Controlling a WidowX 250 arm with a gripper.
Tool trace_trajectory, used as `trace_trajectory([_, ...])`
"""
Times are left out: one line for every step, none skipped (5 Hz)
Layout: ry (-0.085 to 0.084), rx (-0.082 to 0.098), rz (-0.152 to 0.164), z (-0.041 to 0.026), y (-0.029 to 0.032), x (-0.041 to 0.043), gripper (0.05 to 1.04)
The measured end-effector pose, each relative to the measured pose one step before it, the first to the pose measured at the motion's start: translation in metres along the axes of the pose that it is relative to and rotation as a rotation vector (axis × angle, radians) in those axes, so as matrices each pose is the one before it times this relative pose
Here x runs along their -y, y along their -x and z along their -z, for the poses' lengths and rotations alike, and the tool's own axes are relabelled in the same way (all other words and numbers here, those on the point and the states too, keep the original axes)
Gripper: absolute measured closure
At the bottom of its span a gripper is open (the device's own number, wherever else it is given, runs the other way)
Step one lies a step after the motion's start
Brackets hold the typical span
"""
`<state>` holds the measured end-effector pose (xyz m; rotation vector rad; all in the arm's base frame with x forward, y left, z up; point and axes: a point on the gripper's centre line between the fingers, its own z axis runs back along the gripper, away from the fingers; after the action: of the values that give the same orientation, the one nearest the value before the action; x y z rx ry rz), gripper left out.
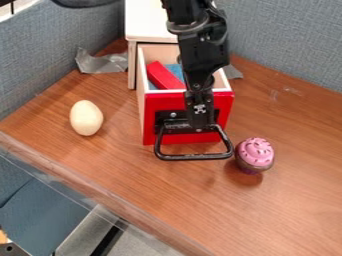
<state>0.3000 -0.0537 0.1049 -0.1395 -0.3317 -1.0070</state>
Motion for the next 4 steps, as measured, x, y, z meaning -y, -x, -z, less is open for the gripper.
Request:
trace_trajectory([0.0334, -0.019, -0.0159, 0.00798, 0.00421, 0.00335, 0.082])
trace_trajectory([0.0162, 0.0337, -0.0427, -0.01515, -0.01061, -0.00905, 0.082])
trace_trajectory([0.0279, 0.0497, -0.0675, -0.0175, -0.00324, -0.00769, 0.083])
trace_trajectory([-0.0459, 0.0391, -0.1265, -0.019, 0.00151, -0.00649, 0.082])
